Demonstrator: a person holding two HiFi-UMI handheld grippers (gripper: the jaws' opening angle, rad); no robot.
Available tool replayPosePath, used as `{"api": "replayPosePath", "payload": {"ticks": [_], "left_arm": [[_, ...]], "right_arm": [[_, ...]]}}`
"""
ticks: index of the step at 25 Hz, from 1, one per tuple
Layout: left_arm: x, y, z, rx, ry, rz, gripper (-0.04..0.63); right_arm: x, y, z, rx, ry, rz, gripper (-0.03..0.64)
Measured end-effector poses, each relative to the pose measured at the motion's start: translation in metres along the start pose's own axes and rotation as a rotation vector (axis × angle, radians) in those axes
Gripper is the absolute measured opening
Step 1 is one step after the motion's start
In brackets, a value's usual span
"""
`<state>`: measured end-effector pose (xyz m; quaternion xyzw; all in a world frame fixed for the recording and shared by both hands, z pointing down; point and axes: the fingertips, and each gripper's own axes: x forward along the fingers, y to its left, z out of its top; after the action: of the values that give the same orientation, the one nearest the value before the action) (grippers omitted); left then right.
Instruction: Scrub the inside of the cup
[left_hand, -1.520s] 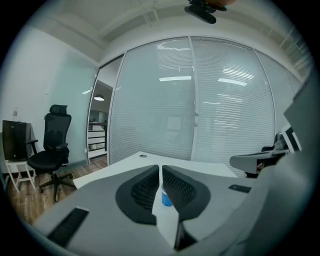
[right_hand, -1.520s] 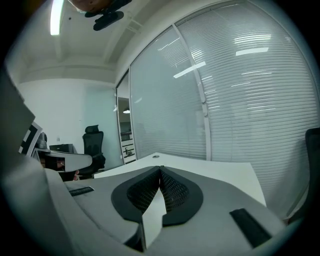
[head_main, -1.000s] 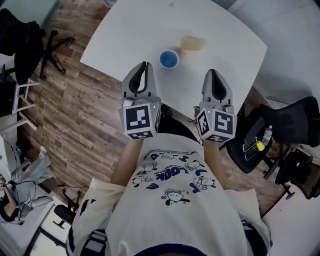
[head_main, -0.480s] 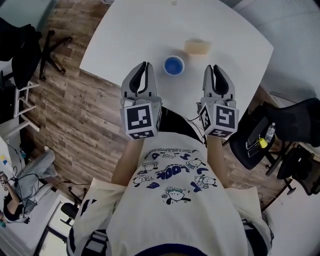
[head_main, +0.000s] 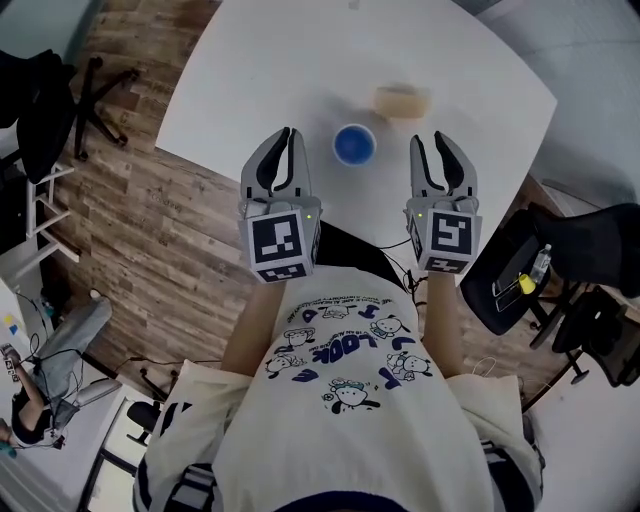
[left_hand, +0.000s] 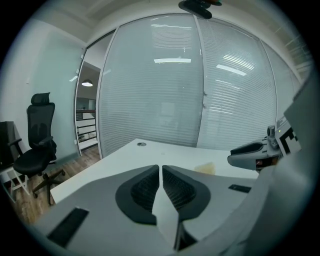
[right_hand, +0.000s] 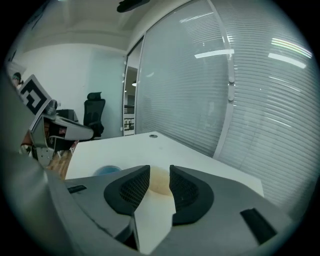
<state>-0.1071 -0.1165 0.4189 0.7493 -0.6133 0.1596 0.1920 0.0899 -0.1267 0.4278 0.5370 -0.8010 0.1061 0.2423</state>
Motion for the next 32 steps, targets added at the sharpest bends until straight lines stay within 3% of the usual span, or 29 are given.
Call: {"api": "replayPosePath", "payload": {"ticks": [12,22,32], "left_arm": [[0.010,-0.005,-0.001,-0.007,0.019,-0.029,0.046],[0.014,-0.005,-0.003,-0.004,0.039,-0.037,0.046],[0.016,-0.005,-0.001,-0.017,0.046,-0.054,0.046]], "right_arm": [[0.010,0.009,-0.019,-0.433,0.163,0.104,0.170],[0.011,0.008,-0.036,-0.696,0.297,0.222,0.230],[0.018,0.008,-0.055,-0.760,0.387,0.293,0.230]]}}
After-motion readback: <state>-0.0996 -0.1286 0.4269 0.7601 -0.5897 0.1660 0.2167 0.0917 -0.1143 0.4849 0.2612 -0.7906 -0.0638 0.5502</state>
